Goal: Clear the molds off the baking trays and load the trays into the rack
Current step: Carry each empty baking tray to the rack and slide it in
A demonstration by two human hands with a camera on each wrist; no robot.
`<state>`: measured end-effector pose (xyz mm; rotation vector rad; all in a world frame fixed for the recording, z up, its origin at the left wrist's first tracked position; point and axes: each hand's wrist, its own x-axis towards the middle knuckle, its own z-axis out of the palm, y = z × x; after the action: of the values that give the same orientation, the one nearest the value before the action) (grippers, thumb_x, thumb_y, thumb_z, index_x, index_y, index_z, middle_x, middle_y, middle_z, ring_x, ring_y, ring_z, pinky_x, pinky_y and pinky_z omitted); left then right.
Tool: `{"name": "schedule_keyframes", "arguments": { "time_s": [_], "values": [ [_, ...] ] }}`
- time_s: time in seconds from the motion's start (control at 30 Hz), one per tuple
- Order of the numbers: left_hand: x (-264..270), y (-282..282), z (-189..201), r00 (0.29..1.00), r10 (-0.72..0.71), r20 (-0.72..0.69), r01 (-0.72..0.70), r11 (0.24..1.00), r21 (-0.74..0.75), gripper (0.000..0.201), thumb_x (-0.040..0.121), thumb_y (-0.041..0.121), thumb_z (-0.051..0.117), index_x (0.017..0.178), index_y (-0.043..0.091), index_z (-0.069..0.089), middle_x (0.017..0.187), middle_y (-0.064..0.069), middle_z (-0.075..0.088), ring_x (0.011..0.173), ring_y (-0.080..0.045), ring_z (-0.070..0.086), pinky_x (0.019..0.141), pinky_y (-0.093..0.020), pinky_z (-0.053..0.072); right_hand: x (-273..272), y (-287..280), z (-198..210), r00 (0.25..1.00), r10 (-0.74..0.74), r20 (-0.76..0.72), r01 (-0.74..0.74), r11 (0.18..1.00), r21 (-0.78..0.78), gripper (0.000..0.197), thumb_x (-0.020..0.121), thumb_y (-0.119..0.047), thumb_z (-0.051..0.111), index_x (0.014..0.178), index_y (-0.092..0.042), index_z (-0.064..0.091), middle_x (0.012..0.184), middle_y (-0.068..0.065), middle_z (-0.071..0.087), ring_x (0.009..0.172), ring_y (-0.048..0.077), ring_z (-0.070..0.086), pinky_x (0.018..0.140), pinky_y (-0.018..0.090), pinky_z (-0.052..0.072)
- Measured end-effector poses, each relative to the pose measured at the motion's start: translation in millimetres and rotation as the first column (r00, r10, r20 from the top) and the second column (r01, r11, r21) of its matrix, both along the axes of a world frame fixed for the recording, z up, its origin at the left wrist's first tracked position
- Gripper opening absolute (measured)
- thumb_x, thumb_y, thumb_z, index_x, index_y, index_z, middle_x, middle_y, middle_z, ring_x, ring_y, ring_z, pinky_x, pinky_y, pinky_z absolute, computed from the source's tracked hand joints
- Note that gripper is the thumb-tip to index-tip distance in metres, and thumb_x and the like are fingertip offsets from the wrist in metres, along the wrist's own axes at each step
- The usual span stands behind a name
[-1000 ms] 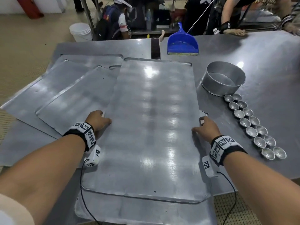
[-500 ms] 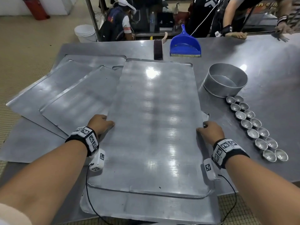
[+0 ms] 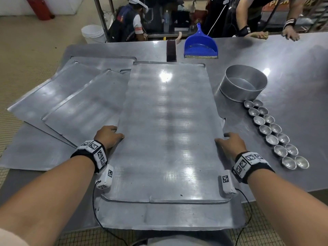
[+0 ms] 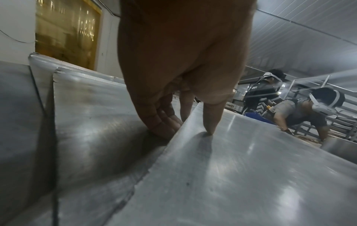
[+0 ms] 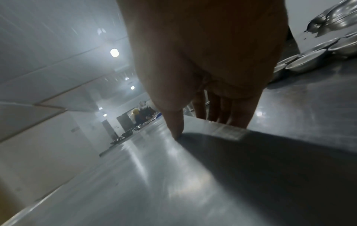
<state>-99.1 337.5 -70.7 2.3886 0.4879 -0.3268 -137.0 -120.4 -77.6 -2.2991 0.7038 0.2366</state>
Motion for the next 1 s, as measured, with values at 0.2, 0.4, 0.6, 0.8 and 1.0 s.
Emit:
{"name": "schedule_keyframes", "arguments": {
  "time_s": [0.2,0.4,0.6,0.8,1.0],
  "values": [
    [-6.7,-1.4,0.8,1.000,-0.006,-0.018,0.006,1.000,-0.004,0.037,0.082,0.028,0.079,0.117,0.017,0.074,0.126,-0.009,0.070,0.115,-0.031,0.064,0.101,-0.039,0.050,3.5,-12.9,5.4,0.983,0.122,-0.136,-0.118,0.992,0.041,0.052,0.091,-0.030,0.071,0.139,-0.019,0.056,0.112,0.005,0.064,0.098,0.028,0.064,0.067,0.033,0.055],
    [-16.2,-5.3,1.9,0.999,-0.011,-0.030,0.011,1.000,0.002,0.047,0.085,0.024,0.079,0.127,0.008,0.068,0.136,-0.012,0.063,0.124,-0.032,0.059,0.103,-0.034,0.044,0.7,-21.0,4.7,0.964,0.189,-0.187,-0.183,0.982,0.049,0.055,0.093,-0.029,0.068,0.144,-0.023,0.049,0.117,0.007,0.063,0.101,0.029,0.064,0.067,0.037,0.058],
    [-35.6,-0.8,3.5,0.998,-0.006,-0.056,0.006,1.000,-0.006,0.059,0.082,0.028,0.082,0.133,0.007,0.064,0.137,-0.012,0.062,0.124,-0.029,0.059,0.106,-0.036,0.044,-8.0,-26.5,0.5,0.955,0.260,-0.140,-0.254,0.966,0.055,0.043,0.096,-0.027,0.065,0.138,-0.024,0.055,0.091,-0.003,0.064,0.081,0.021,0.064,0.061,0.033,0.056],
    [-63.2,-18.9,10.6,0.997,-0.025,-0.068,0.023,0.999,-0.030,0.033,0.082,0.026,0.083,0.103,0.004,0.071,0.099,-0.016,0.072,0.096,-0.034,0.069,0.091,-0.043,0.056,-15.9,-43.7,6.9,0.940,0.294,-0.171,-0.294,0.955,0.026,0.035,0.094,-0.022,0.067,0.127,-0.018,0.059,0.100,0.007,0.067,0.082,0.022,0.065,0.060,0.032,0.055],
    [-107.5,-40.6,10.9,0.988,-0.121,-0.093,0.130,0.987,0.092,0.034,0.082,0.031,0.080,0.102,0.008,0.066,0.105,-0.017,0.069,0.098,-0.035,0.066,0.083,-0.035,0.051,-35.9,-58.0,12.6,0.914,0.364,-0.181,-0.384,0.919,-0.092,0.048,0.087,-0.033,0.073,0.130,-0.017,0.058,0.116,0.010,0.067,0.101,0.030,0.065,0.086,0.043,0.057]
  ]
}}
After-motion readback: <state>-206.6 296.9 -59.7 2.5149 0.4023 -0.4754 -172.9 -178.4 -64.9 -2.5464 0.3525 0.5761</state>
